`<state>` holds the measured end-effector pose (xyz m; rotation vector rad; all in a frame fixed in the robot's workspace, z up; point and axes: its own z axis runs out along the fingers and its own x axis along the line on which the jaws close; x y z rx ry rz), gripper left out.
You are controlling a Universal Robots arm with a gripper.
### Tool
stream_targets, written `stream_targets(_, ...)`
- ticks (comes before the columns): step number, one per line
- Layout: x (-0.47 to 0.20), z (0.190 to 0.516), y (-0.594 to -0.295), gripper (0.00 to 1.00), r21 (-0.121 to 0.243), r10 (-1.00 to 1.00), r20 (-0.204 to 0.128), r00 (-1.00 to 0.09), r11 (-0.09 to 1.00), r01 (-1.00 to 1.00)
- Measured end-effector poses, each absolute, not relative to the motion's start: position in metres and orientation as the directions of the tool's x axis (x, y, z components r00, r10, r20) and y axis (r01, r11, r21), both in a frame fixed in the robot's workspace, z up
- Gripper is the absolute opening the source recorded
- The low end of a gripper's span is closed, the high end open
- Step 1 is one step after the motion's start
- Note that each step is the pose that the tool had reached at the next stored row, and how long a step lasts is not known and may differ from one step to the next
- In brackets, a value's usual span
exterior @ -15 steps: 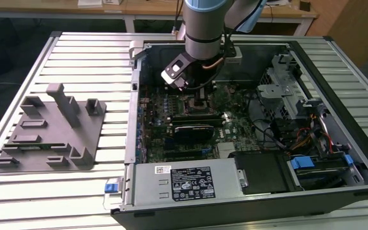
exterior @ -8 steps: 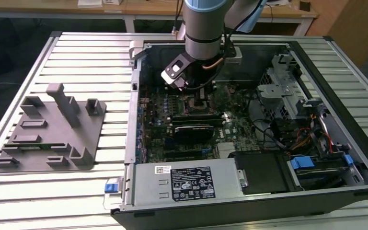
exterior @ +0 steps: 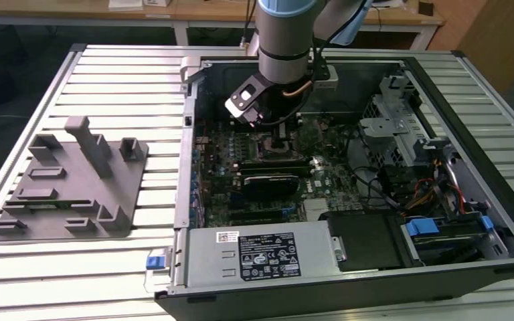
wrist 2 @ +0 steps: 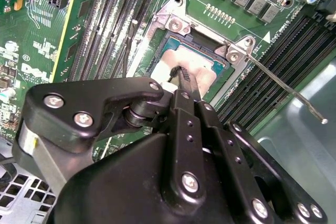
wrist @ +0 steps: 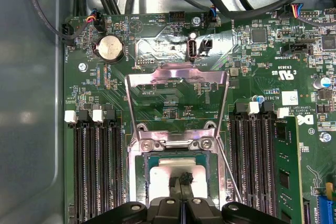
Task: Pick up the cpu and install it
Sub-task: 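Place the cpu into insertion slot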
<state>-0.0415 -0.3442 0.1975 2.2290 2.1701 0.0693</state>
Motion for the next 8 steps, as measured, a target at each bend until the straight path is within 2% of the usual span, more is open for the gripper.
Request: stream_targets(8, -0.0415, 0.2018, -0.3442, 0.11, 0.053, 1.0, 0.011, 0.026, -0.027, 0.998)
